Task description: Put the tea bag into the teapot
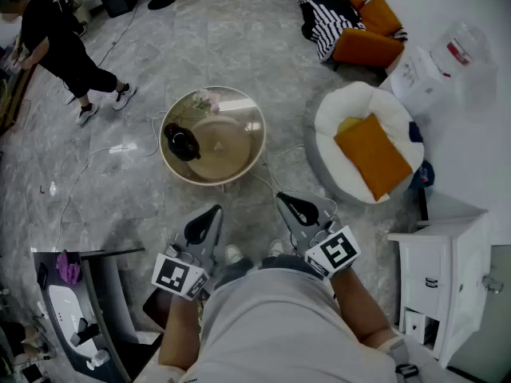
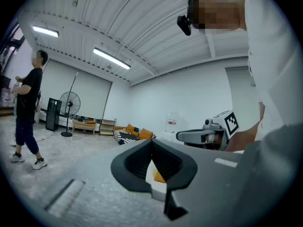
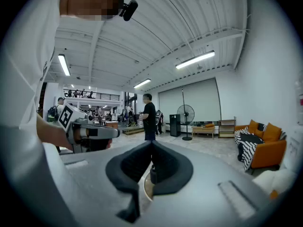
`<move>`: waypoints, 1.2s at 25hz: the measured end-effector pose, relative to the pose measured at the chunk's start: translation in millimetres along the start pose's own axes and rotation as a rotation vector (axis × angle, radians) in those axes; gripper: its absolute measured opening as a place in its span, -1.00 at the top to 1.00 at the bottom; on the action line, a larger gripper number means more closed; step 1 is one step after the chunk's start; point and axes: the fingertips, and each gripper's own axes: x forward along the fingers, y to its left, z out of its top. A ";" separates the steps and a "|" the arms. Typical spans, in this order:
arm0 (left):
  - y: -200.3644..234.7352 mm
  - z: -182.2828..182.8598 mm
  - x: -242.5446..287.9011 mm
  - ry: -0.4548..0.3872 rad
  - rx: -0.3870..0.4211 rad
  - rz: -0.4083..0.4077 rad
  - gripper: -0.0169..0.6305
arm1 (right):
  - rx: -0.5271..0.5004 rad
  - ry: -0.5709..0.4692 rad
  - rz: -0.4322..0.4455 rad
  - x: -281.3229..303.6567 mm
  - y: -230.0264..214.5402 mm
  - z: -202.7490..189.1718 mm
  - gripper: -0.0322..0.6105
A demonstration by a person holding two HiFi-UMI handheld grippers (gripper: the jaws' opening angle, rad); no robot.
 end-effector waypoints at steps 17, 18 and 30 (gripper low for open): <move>103.6 -28.4 -35.5 0.062 -0.046 0.035 0.93 | 0.079 0.008 -0.014 88.2 25.7 -7.3 0.89; 107.6 -30.6 -32.5 0.067 -0.050 0.037 0.93 | 0.085 0.009 -0.011 93.0 22.8 -8.5 0.89; 193.0 -29.3 62.2 0.116 -0.059 0.134 0.92 | 0.089 0.028 0.080 192.3 -73.5 -11.4 0.89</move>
